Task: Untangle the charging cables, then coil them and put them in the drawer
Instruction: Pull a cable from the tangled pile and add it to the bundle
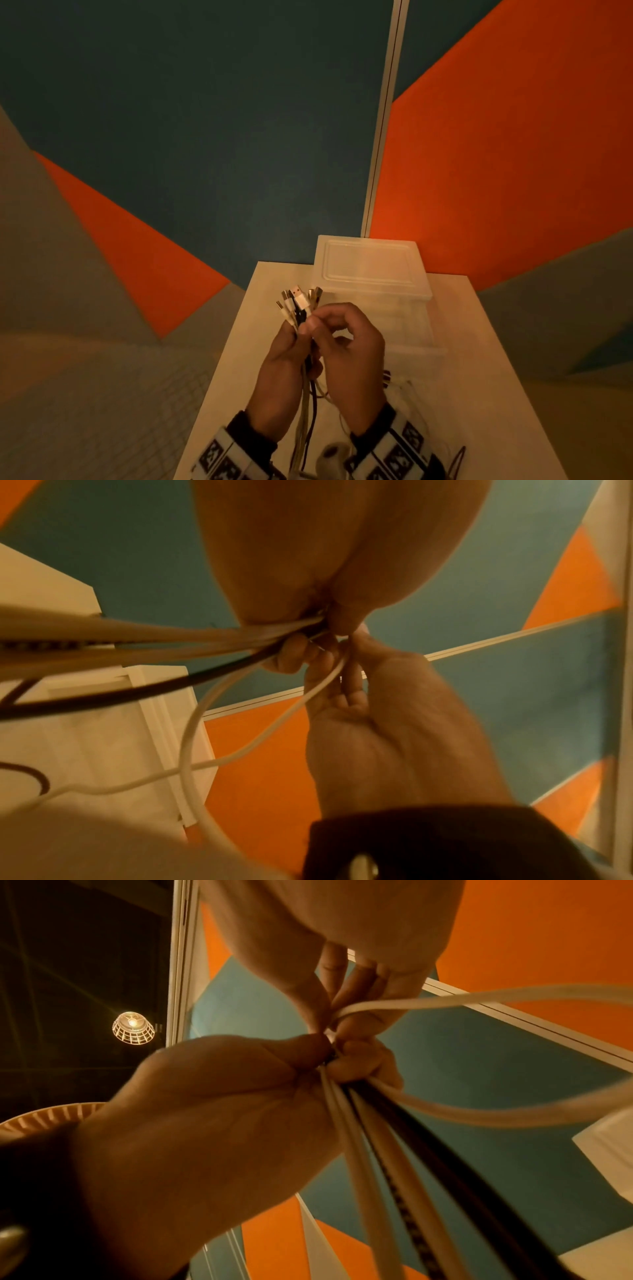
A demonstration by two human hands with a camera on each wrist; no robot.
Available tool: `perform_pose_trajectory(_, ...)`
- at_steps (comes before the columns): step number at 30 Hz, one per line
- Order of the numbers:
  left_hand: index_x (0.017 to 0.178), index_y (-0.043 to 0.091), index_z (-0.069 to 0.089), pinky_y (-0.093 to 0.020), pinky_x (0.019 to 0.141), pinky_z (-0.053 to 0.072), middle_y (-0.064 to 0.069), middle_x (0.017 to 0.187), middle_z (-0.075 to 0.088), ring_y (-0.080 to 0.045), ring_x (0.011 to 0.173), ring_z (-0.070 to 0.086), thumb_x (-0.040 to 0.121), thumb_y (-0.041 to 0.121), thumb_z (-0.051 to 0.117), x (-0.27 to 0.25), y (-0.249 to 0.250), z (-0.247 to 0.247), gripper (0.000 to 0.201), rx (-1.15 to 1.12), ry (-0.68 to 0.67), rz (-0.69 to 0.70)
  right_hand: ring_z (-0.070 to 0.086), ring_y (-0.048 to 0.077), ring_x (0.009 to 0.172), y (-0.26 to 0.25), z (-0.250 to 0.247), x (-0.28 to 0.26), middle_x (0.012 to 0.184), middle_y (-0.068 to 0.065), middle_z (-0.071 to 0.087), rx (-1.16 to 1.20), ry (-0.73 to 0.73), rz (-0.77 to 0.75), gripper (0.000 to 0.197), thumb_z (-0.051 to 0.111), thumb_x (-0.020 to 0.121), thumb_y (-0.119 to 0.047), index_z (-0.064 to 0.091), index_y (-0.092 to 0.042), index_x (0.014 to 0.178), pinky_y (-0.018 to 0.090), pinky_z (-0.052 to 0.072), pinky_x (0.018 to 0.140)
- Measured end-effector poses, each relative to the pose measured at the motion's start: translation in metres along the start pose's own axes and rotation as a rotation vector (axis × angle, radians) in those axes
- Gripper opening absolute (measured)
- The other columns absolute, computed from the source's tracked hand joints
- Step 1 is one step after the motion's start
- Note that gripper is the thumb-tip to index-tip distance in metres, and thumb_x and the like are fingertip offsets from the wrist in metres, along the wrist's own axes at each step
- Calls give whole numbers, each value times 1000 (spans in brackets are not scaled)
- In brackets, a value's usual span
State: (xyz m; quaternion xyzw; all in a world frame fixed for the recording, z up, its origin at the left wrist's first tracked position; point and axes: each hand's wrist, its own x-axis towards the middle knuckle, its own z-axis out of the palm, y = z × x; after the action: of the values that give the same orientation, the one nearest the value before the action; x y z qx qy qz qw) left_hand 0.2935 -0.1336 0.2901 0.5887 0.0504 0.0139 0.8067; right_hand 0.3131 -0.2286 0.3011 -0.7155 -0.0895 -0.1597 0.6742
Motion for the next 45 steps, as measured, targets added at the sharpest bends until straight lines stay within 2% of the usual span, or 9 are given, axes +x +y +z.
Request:
perform_pose_trajectory(8, 117, 8, 60, -37, 72, 56, -11, 101, 74, -29, 92, 71, 98, 27, 38, -2, 3, -5, 34, 42, 19, 78, 59, 4, 97, 7, -3, -6, 103, -11, 52, -150, -129, -141, 21, 62, 93, -15, 72, -30, 103, 18, 55, 76)
perform_pose_trajectory(14, 95, 4, 59, -42, 68, 53, -11, 84, 64, -28, 74, 65, 93, 37, 45, 2, 5, -8, 36, 4, 26, 15, 56, 8, 84, 16, 0, -8, 96, -3, 50, -110, -87, -54, 30, 72, 84, -20, 47, -27, 98, 16, 52, 62)
perform_pose_trajectory(21, 79, 15, 43, -27, 55, 41, 1, 67, 33, -10, 51, 31, 104, 24, 35, 18, 22, -29, 28, -271, 27, 99, 51, 8, 60, 78, -32, -8, 74, -8, 59, -118, -648, 98, 22, 60, 90, -47, 53, -26, 85, 24, 42, 59)
perform_pose_trajectory(25, 81, 15, 42, -21, 47, 27, 3, 68, 31, -6, 50, 25, 103, 23, 34, 17, 41, -43, 24, -287, -10, 155, 46, 3, 65, 120, -49, -16, 68, -10, 49, -345, -694, 9, 36, 36, 95, -63, 47, -34, 77, 29, 39, 63)
perform_pose_trajectory(29, 80, 16, 43, -18, 44, 26, 7, 64, 35, -4, 49, 23, 100, 22, 34, 9, 63, -51, 23, -332, -56, 264, 54, 10, 85, 157, -74, -16, 95, 0, 59, -613, -656, 36, 88, 30, 82, -79, 61, -3, 114, 20, 45, 78)
perform_pose_trajectory(31, 80, 17, 45, -20, 45, 23, 8, 64, 36, -6, 51, 20, 100, 18, 30, 8, 84, -62, 25, -401, -105, 313, 55, 10, 98, 185, -94, -18, 108, -4, 59, -756, -716, 107, 111, 19, 64, -95, 59, -11, 122, 19, 43, 88)
perform_pose_trajectory(35, 80, 19, 46, -22, 47, 19, 8, 65, 33, -8, 53, 16, 105, 19, 20, 4, 97, -67, 36, -378, -66, 308, 59, 10, 108, 202, -113, -15, 110, -14, 64, -784, -707, 345, 34, 37, 96, -49, 64, -29, 98, 25, 36, 100)
perform_pose_trajectory(41, 79, 14, 41, -19, 43, 19, 2, 63, 40, -6, 46, 19, 88, 28, 58, 13, 50, -46, 24, -163, 3, 131, 55, 4, 68, 165, -91, -5, 68, -10, 59, -527, -487, 273, 33, 46, 100, -31, 53, -32, 68, 20, 43, 72)
perform_pose_trajectory(45, 84, 3, 52, -20, 42, 25, -15, 80, 67, -9, 42, 25, 96, 25, 44, 10, 8, -26, 27, 105, -9, 48, 55, -1, 62, 138, -79, -2, 63, -13, 56, -476, -422, 155, 30, 41, 102, -37, 49, -36, 73, 12, 39, 61)
